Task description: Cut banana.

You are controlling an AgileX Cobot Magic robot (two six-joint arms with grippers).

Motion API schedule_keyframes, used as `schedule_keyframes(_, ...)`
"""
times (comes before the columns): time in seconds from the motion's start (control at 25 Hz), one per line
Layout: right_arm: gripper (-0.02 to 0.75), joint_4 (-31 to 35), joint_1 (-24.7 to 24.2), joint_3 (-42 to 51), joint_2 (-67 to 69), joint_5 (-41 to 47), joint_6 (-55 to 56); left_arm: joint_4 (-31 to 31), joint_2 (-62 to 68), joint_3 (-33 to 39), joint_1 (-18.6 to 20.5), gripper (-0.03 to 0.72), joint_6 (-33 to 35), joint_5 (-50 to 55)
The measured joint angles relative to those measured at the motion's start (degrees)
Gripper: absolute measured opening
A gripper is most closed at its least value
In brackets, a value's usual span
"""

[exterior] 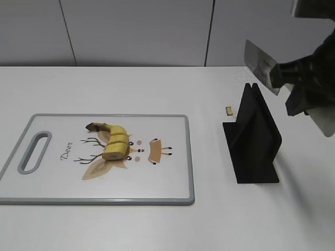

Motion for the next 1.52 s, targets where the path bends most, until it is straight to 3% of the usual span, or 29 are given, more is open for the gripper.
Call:
schedule_keyframes(1.0, 0.172, -4.36, 0.0, 2.61, 11.71, -6.74, 3.9, -0.05, 0.0, 0.0, 0.0, 0.567, -0.17, 0.0)
schedule_keyframes(1.28, 0.174, -2.0, 0.0, 2.44, 11.94, -6.24, 4.05, -0.05, 0.0, 0.0, 0.0, 0.566, -0.17, 0.0)
schedule_keyframes(1.36, 0.213, -1.44, 0.0, 2.44, 11.94, -6.11, 4.05, -0.05, 0.0, 0.0, 0.0, 0.565, -0.17, 0.0)
schedule_keyframes(1.52, 0.437, -0.71, 0.0, 2.59, 11.33, -5.19, 3.93, -0.05, 0.0, 0.0, 0.0, 0.557, -0.17, 0.0)
